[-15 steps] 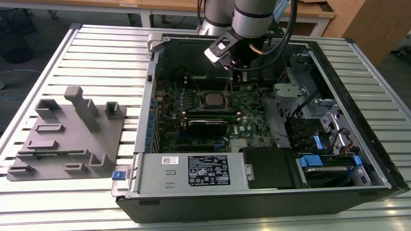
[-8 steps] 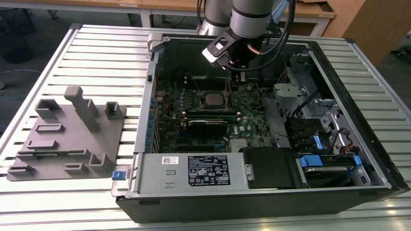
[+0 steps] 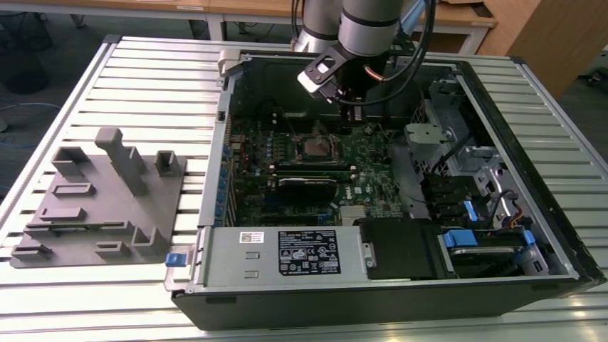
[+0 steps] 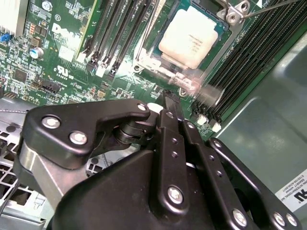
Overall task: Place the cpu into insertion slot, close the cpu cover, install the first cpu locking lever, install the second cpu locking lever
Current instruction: 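Close the cpu cover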
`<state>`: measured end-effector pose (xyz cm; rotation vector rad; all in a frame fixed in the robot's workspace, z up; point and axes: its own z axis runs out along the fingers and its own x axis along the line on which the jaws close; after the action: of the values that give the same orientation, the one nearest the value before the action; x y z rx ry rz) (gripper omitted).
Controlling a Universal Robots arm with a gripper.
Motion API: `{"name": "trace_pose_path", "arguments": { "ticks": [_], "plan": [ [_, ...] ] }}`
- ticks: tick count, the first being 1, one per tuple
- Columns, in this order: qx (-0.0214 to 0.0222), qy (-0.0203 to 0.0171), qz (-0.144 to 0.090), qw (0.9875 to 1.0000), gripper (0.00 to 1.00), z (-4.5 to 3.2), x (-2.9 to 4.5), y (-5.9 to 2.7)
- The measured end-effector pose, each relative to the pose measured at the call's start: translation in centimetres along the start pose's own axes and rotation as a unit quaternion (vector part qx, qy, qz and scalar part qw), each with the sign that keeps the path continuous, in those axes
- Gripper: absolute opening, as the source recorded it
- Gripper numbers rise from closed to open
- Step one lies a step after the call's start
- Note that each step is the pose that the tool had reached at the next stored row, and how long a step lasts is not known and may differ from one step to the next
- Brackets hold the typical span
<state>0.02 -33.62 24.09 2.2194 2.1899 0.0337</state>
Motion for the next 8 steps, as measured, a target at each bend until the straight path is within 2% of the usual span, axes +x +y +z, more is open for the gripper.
{"name": "trace_pose_path", "arguments": {
  "ticks": [8],
  "plan": [
    [0.0, 0.0001, 0.0, 1.0, 0.11, 0.01, 0.0, -0.18]
  ]
}}
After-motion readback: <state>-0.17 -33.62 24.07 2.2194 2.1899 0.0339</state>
